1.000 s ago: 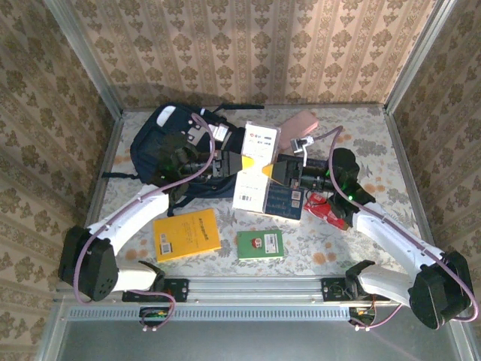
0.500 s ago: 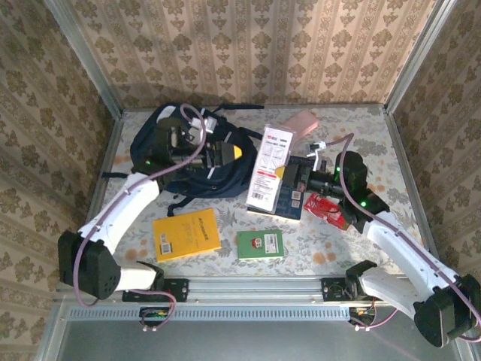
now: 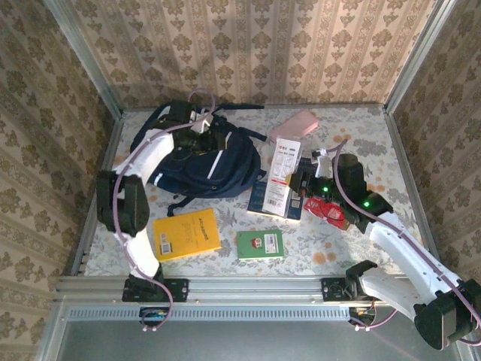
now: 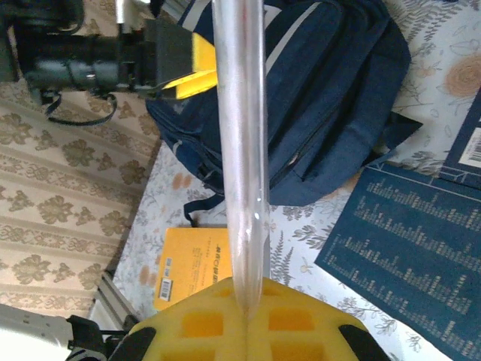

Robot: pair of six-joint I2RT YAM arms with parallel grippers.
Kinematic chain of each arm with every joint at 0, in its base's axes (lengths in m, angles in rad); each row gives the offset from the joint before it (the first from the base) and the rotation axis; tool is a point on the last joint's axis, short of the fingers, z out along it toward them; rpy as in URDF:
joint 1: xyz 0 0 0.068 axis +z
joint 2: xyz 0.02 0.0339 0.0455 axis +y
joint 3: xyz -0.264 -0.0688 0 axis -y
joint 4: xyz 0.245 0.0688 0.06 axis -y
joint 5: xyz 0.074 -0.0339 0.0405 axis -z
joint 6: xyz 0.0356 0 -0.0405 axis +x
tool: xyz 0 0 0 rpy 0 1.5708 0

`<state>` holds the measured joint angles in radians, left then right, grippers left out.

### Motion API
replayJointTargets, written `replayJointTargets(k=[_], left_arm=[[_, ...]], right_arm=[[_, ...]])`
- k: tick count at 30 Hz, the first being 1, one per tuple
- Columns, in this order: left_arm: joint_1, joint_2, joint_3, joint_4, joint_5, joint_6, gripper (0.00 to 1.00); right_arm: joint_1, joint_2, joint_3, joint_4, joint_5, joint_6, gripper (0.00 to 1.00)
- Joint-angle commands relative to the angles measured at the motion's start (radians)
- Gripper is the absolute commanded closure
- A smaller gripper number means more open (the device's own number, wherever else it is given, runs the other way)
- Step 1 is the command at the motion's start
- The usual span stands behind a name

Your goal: Pack the student bag

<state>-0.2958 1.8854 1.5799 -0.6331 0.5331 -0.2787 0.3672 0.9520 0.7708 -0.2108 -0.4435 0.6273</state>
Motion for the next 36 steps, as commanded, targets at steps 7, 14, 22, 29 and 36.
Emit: replayJointTargets(k=[7,14,22,29,36], left_arm=[[-0.003,0.158,0.157,-0.010,0.086,0.022,0.35],[-0.005,0.211,0.167,0.030,0.125,0.001,0.35],[0.011,0.182,0.138,0.048,0.100,0.021,0.35],[-0.016,0.205,0.122,0.064,0.171,0.027,0.39],[-0.038,0.241,0.128,0.067,0.169,0.025,0.41]], right_arm=[[-0.008,-0.016,0.020,-0.017,0.025,-0.044,1.00],[-0.008,-0.001,0.025,-0.022,0.010,-0.048,1.00],[-0.008,0.015,0.014,0.003,-0.004,-0.038,1.00],[-0.007,0.031,0.012,0.020,-0.015,-0.021,1.00],[-0.008,0.032,0.017,0.023,-0.017,-0.002,1.00]])
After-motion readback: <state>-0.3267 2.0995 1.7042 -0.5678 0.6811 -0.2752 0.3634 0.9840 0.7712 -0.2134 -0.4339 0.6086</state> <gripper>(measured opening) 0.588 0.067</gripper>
